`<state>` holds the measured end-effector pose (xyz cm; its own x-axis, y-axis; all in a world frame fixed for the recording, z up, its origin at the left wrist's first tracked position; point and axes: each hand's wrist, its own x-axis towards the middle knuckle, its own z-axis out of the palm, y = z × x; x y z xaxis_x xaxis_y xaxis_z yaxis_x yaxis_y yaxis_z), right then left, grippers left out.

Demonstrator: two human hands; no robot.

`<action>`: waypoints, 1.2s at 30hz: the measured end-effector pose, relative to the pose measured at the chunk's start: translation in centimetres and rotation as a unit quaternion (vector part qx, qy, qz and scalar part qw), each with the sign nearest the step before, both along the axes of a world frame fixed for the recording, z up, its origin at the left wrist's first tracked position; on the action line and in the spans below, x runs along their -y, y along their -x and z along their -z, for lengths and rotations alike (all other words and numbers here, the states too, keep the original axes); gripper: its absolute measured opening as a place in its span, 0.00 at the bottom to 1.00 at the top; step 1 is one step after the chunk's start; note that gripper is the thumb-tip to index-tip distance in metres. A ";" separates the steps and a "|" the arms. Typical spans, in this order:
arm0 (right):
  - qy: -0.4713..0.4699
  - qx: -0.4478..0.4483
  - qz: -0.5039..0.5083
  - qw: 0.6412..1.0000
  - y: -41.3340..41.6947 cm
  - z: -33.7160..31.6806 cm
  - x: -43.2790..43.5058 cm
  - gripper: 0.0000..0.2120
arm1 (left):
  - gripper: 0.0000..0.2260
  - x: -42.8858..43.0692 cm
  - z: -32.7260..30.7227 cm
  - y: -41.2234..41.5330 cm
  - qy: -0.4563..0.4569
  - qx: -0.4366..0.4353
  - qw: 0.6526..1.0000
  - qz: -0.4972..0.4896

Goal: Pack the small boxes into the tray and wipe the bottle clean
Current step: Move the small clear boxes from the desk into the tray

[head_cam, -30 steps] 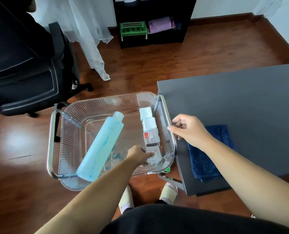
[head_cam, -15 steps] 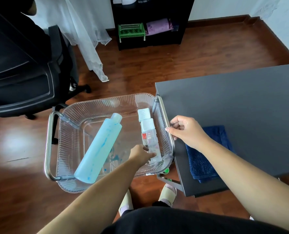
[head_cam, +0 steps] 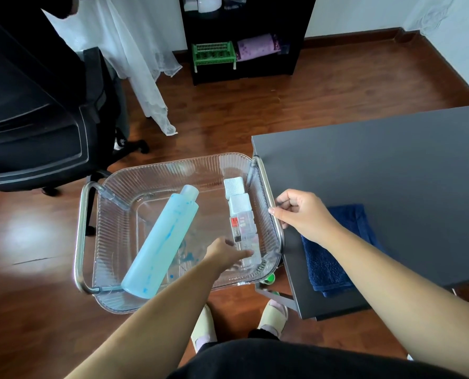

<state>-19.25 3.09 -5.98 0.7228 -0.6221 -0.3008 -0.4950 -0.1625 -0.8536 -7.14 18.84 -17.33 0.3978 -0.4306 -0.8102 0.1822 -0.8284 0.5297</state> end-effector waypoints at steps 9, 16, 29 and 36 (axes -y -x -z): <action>0.014 -0.010 -0.012 1.000 0.1 0.0 0.2 0.06 | 0.37 1.1 0.0 -0.7 0.020 -0.036 0.999 -0.003; 0.015 -0.012 -0.021 1.000 0.0 -0.1 0.3 0.06 | 0.38 1.3 0.3 -0.3 0.024 -0.027 0.999 -0.008; 0.016 -0.017 -0.020 1.000 0.0 0.0 0.3 0.06 | 0.35 0.3 -0.6 0.8 0.016 0.127 0.983 0.132; 0.021 -0.016 -0.016 1.000 0.1 -0.1 0.2 0.06 | 0.34 0.5 -1.1 1.0 0.024 0.300 0.886 0.352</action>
